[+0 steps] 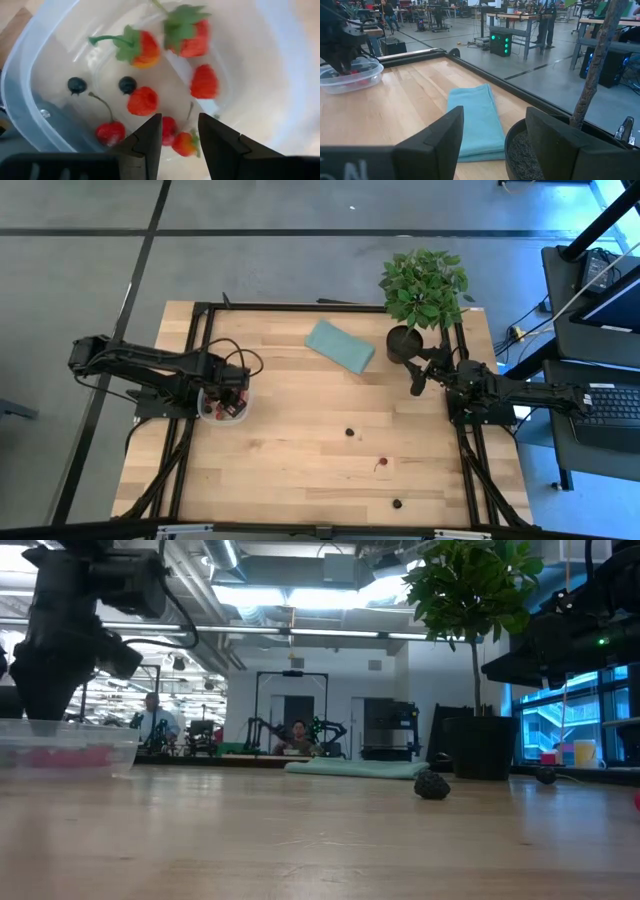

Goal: Pick and placing Produce into tupperware
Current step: Put the blackberry into the transparent bin

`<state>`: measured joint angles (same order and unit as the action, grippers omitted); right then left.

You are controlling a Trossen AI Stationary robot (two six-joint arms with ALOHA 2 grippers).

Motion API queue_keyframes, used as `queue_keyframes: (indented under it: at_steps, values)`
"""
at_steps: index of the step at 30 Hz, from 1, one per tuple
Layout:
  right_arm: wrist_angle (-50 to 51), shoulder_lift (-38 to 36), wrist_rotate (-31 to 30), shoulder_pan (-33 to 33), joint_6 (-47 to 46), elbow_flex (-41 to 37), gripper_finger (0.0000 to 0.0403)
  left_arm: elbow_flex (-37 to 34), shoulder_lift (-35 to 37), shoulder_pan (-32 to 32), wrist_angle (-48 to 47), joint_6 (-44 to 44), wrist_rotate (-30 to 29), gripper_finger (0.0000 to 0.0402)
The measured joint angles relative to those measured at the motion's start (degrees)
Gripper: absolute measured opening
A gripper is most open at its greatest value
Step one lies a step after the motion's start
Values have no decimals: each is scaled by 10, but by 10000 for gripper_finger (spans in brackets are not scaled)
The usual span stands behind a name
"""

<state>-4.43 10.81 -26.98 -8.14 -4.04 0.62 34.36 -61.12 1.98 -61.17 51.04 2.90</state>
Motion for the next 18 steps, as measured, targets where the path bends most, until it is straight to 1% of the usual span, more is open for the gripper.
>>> queue_keyframes:
  at_steps: [3, 6, 8, 12, 15, 18]
  values:
    - [0, 0, 0, 0, 0, 0, 217, 30, 0, 0, -1, -9, 14, 120]
    - [0, 0, 0, 0, 0, 0, 217, 72, 0, 0, 14, -45, -7, 120]
    - [0, 0, 0, 0, -1, 0, 217, 97, 0, 0, 43, -82, -29, 121]
    - [0, 0, 0, 0, -1, 0, 217, 124, 0, 0, 159, -193, -64, 121]
    - [0, 0, 0, 0, -1, 0, 217, 125, 0, 0, 267, -276, -64, 121]
    - [-16, 0, 0, 0, -1, 0, 217, 125, 0, 0, 332, -346, -66, 121]
